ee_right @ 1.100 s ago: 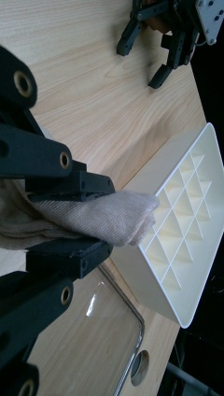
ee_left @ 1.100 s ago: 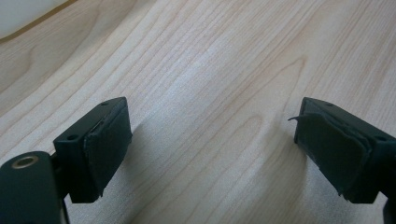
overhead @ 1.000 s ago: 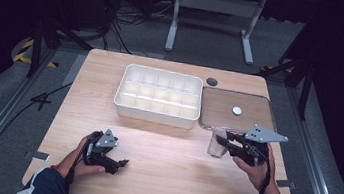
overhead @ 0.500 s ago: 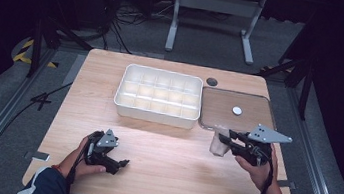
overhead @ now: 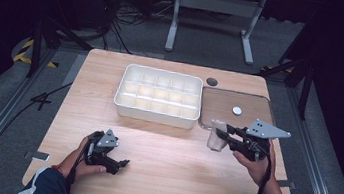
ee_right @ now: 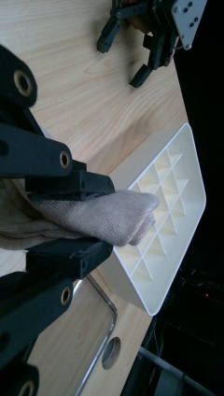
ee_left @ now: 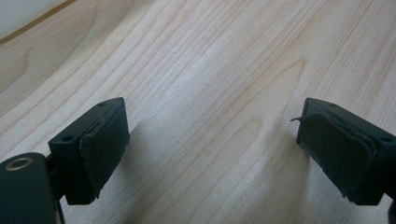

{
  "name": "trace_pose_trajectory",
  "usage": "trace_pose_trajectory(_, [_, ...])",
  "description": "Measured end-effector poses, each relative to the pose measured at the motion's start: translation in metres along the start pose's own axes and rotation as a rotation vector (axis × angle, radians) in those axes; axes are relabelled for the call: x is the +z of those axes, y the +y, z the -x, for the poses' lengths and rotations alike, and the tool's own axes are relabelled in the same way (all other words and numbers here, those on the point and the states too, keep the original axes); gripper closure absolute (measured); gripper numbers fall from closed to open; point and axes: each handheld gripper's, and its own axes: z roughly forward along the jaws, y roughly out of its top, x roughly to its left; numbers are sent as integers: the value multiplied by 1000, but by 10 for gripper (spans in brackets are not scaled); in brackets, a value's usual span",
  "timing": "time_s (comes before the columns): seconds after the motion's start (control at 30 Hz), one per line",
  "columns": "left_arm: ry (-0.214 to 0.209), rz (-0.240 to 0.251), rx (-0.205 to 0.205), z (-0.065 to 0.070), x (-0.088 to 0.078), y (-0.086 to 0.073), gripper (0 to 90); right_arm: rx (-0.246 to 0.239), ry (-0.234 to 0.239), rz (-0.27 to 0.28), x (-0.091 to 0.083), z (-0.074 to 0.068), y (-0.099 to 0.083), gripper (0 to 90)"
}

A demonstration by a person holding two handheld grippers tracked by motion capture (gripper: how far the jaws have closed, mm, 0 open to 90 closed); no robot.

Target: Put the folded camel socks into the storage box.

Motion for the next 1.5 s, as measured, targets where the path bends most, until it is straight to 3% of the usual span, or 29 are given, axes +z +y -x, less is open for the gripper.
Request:
trace_pose_trajectory(0.3, [5,-4,-2,1,0,0,92,-35,-12,7,10,7,26,697])
trace_pose_trajectory(0.57, [3,-3,-2,0,0,0,91,-64,-1,11,25,5,47,697])
trace_pose_trajectory(1.17, [9,-1,-15,2,0,0,89,-98,3,-24,68,5,68,695])
trace_pose_trajectory(1.27, [9,-2,-16,2,0,0,89,-98,24,-26,77,5,71,695])
trace_pose_trajectory(1.5, [13,-5,-8,1,0,0,89,-100,-5,-59,100,11,72,695])
